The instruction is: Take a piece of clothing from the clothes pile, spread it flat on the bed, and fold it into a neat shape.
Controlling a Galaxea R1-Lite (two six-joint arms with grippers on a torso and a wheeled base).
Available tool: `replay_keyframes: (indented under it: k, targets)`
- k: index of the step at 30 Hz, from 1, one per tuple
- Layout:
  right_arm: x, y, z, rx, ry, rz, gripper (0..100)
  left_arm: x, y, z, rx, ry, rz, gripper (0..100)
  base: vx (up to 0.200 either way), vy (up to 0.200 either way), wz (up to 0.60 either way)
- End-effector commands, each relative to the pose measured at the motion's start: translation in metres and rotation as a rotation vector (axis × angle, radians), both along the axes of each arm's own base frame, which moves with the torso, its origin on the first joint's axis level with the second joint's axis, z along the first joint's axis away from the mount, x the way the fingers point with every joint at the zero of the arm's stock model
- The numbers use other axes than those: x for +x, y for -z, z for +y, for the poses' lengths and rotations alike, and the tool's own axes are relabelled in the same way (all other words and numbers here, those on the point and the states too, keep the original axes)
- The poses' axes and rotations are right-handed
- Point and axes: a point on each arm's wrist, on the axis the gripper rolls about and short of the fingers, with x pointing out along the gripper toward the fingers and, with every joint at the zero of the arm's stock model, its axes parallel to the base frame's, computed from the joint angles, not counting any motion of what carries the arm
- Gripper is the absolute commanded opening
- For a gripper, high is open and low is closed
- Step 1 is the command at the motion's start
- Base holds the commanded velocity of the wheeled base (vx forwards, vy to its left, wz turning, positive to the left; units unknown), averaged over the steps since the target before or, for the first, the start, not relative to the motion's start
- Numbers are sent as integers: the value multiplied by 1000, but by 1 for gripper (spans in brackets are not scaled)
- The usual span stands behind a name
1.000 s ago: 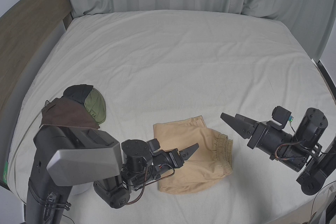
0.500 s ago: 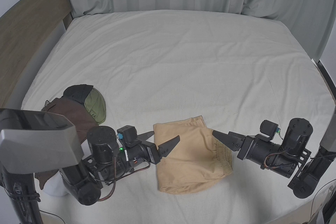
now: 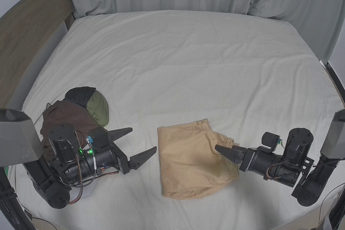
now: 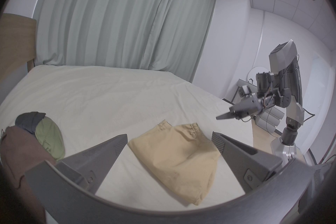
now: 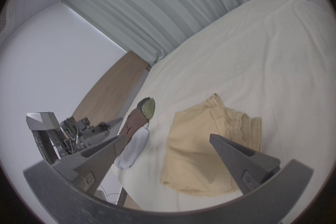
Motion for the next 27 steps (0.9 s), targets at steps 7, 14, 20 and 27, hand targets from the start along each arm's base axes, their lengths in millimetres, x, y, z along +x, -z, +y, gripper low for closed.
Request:
replay_keyframes:
  k: [7, 14, 20, 27]
  targets:
    - [-5, 48, -3, -105, -1, 185, 100, 3, -13, 26, 4, -50, -62, 100, 0, 0, 0]
    - [-1, 67, -4, -125, 18, 256, 100, 2, -14, 26, 3, -50, -65, 100, 0, 0, 0]
    - [2, 87, -6, -153, 32, 323, 100, 2, -13, 27, 5, -50, -61, 100, 0, 0, 0]
    - [6, 99, -11, -167, 57, 357, 100, 1, -13, 27, 5, -50, -58, 100, 0, 0, 0]
